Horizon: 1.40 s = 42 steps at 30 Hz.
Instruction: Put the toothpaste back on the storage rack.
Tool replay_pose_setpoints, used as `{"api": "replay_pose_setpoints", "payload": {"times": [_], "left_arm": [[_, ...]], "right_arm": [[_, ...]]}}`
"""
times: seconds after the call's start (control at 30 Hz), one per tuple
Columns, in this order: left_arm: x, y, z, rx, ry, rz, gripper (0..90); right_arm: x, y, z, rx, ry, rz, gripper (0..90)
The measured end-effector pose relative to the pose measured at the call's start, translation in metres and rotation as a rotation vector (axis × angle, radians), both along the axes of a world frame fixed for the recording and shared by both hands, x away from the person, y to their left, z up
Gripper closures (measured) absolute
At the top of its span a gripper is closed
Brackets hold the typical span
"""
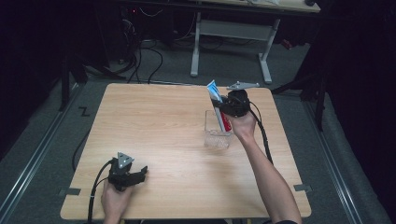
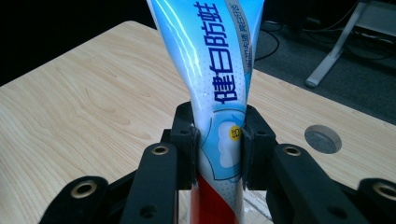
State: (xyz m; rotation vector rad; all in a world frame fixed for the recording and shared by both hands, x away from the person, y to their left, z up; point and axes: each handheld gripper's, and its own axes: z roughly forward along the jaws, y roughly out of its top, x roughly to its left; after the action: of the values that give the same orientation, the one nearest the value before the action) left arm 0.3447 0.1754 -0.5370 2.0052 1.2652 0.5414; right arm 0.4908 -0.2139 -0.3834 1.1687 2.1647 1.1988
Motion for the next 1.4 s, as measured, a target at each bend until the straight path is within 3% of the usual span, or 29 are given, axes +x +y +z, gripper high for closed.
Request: {"api": "replay_pose_setpoints", "payload": {"times": [0.13,0.3,0.9,1.4], "left_arm": [[0.000,0.000,0.000,0.000,0.000,0.000,24.1],[0.000,0.000,0.000,0.000,0.000,0.000,24.1],[0.000,0.000,0.000,-0.001,0.000,-0.001,24.0],[0.000,0.000,0.000,-0.001,0.001,0.000,24.0]], "right_arm": [[0.000,-0.002,-0.002,-0.004,0.000,0.002,71.4],[-0.001,0.000,-0.007,-0.062,-0.009,0.011,71.5],[0.000,-0.006,-0.021,-0.058,0.025,0.010,71.1],[-0.001,-0.003,-0.030,-0.118,0.049,0.020,70.7]]}}
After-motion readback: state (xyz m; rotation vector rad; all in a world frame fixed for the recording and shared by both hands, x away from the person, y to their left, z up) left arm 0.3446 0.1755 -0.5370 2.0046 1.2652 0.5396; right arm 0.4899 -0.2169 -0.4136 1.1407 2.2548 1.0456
